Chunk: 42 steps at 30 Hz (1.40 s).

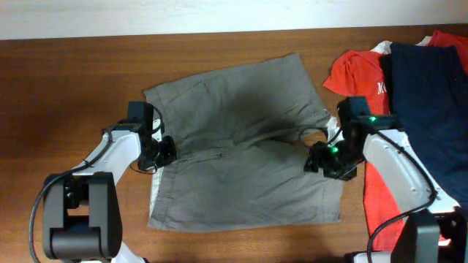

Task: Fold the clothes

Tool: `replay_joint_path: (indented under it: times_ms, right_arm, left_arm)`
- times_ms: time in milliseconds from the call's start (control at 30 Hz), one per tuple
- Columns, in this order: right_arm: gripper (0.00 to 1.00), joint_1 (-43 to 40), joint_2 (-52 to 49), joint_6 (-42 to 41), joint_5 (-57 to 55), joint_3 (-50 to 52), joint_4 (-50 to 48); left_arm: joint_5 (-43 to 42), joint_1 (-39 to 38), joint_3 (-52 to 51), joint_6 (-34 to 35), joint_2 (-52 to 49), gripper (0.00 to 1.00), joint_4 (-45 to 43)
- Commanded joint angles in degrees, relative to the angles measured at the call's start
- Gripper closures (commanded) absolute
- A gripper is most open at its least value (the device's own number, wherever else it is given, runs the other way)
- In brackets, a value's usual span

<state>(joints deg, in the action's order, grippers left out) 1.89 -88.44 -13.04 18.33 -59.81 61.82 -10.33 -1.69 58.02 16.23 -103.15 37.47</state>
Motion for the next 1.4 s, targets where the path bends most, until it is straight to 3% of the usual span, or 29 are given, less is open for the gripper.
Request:
replay_joint_path:
  times_ms: [0,233,400,467,533,667,700,767,867,967,1100,1367]
  right_arm:
    - [0.39,0.3,-0.1,0.3,-5.6,3.1,0.3]
    - [0.37,0.3,-0.1,-1.1,-8.9,4.1,-2.2]
    - [0.35,-0.4,-0.1,-2.6,-6.9,4.1,-4.5]
    - [0.36,-1.7,-0.1,-1.7,-0.9,4.0,-5.1]
    - [0.48,-2.3,-0.1,-1.3,5.0,4.0,-5.3]
    - [0.52,-1.4,-0.1,-1.3,5.2,5.7,-4.7]
    - [0.59,-1.4,-0.1,-1.4,5.2,7.3,-7.4]
    - [0.76,-1.4,-0.1,-1.4,5.2,11.2,-15.2]
    - [0.82,-1.4,-0.1,-1.4,0.8,17.8,-29.6]
    - [0.83,-1.4,-0.1,-5.0,-5.0,22.4,-38.0]
    - [0.85,-1.7,-0.1,-8.5,-17.7,25.7,-44.1]
    - [0.81,-2.1,-0.1,-8.3,-14.0,25.0,-53.0]
  left_arm:
    - [15.8,3.3,-1.9,3.7,-4.6,1.00,1.6]
    - [10.5,11.4,0.4,2.4,-4.2,0.99,0.8]
    - [8.1,11.3,7.2,2.3,6.6,1.00,8.2]
    - [6.4,11.3,7.7,5.0,14.7,1.00,11.2]
    - [4.4,11.3,7.7,5.6,21.7,1.00,15.7]
    - [2.6,11.0,7.5,3.5,25.5,1.00,23.3]
    - [1.5,10.4,6.5,3.0,25.4,1.00,23.4]
    - [0.8,8.7,3.5,3.0,25.4,1.00,21.3]
    - [0.7,6.2,-4.4,3.0,24.9,1.00,14.8]
    - [0.6,5.2,-13.1,3.0,22.6,0.99,5.3]
    - [1.1,5.3,-16.7,3.0,17.0,1.00,0.2]
    - [4.8,5.3,-16.7,1.9,14.8,1.00,-1.5]
